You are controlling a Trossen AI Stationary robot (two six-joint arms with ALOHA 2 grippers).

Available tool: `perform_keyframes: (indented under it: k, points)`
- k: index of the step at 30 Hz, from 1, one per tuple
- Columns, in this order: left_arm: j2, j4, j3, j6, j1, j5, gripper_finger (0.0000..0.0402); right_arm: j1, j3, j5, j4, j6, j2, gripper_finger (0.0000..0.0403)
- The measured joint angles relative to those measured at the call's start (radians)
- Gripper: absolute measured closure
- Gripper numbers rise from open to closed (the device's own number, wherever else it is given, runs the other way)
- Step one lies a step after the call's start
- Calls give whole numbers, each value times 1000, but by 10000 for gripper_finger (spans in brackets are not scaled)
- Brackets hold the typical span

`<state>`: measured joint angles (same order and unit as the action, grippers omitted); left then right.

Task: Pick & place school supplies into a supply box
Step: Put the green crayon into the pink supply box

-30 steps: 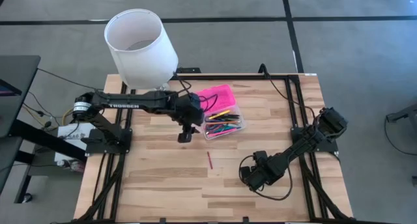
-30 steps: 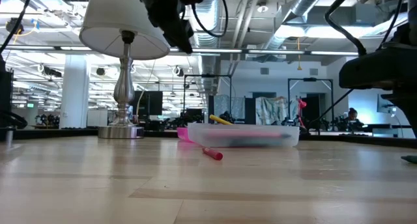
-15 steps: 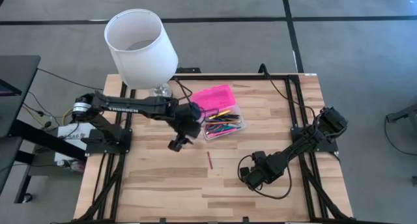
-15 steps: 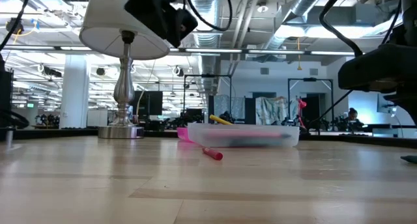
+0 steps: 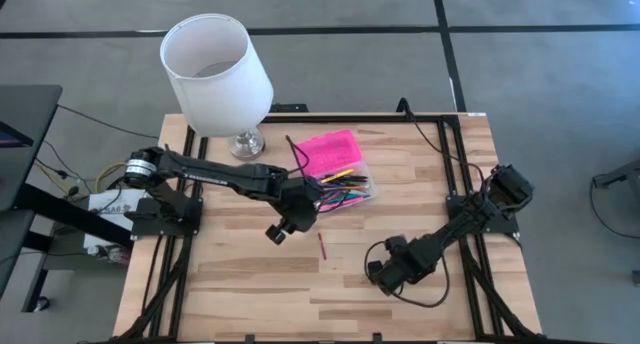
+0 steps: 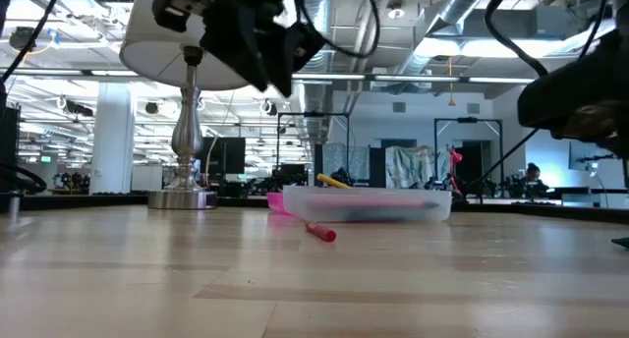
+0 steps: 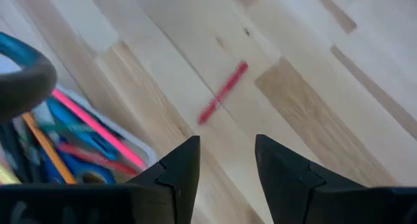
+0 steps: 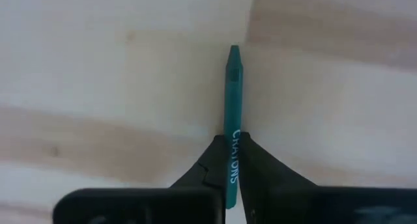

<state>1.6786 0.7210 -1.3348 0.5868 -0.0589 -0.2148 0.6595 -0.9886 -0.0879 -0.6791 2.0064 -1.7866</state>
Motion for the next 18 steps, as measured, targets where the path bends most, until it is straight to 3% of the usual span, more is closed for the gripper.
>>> perform_keyframes:
  k: [6, 18]
  points:
    - [-2, 22, 0, -14, 0, 1, 260, 8, -1, -8, 27, -35, -1, 396]
    - [-3, 199, 0, -175, 31, -26, 260, -33, -86, 79, -26, -391, -7, 401]
